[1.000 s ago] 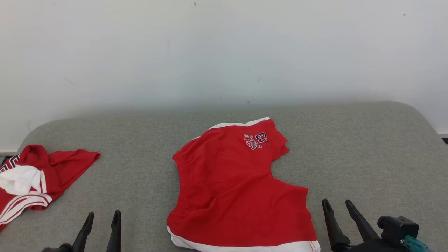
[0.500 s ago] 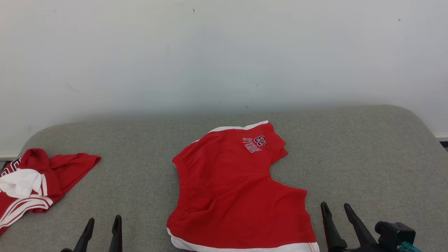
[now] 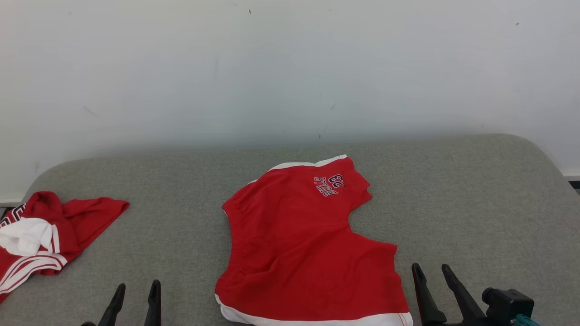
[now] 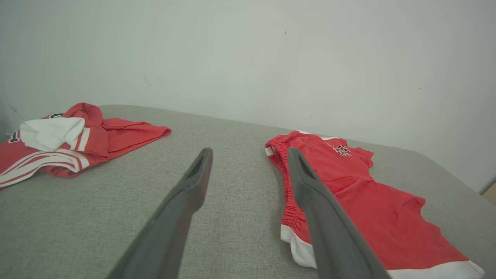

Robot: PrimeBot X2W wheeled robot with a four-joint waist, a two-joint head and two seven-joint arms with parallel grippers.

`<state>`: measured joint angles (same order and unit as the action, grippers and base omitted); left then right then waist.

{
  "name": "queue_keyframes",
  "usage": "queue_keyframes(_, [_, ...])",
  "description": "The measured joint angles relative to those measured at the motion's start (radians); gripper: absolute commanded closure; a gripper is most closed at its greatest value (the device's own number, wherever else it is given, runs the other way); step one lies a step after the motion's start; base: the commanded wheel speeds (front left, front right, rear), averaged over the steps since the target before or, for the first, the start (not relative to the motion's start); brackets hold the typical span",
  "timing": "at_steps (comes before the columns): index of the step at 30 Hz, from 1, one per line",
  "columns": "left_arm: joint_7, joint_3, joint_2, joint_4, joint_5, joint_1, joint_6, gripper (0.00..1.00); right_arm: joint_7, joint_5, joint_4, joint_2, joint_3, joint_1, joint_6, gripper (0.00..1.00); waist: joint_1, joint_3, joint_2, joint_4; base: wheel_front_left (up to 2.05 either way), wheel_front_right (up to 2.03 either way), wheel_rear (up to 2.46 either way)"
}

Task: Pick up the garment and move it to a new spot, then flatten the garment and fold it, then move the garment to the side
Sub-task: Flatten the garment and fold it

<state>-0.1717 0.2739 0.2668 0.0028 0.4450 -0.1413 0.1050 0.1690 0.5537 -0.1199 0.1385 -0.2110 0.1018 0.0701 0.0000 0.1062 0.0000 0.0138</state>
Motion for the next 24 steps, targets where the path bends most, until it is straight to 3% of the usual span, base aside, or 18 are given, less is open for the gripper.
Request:
queue_keyframes(8, [0.053, 0.035, -0.009, -0.005, 0.005, 0.001, -0.002, 0.0, -0.007, -0.002, -0.021, 0.006, -0.016, -0.004, -0.008, 0.0, 0.0, -0.009, 0.0, 0.005, 0.0, 0.0, 0.0])
queue_keyframes(12, [0.116, 0.089, -0.006, 0.024, 0.005, 0.013, -0.036, 0.0, -0.056, -0.032, -0.049, 0.027, -0.048, -0.006, -0.007, 0.0, 0.0, -0.018, 0.0, 0.005, 0.0, 0.0, 0.0])
queue_keyframes(18, [0.266, 0.191, 0.002, 0.164, -0.016, 0.158, -0.102, 0.0, -0.163, -0.046, -0.105, 0.045, -0.073, -0.011, 0.007, 0.0, 0.0, -0.041, 0.0, -0.004, 0.0, 0.0, 0.0])
queue_keyframes(24, [0.345, 0.22, 0.001, 0.277, -0.038, 0.249, -0.137, 0.0, -0.222, -0.046, -0.13, 0.046, -0.082, -0.036, 0.017, 0.0, 0.0001, -0.058, 0.0001, -0.004, 0.0, 0.0, 0.0])
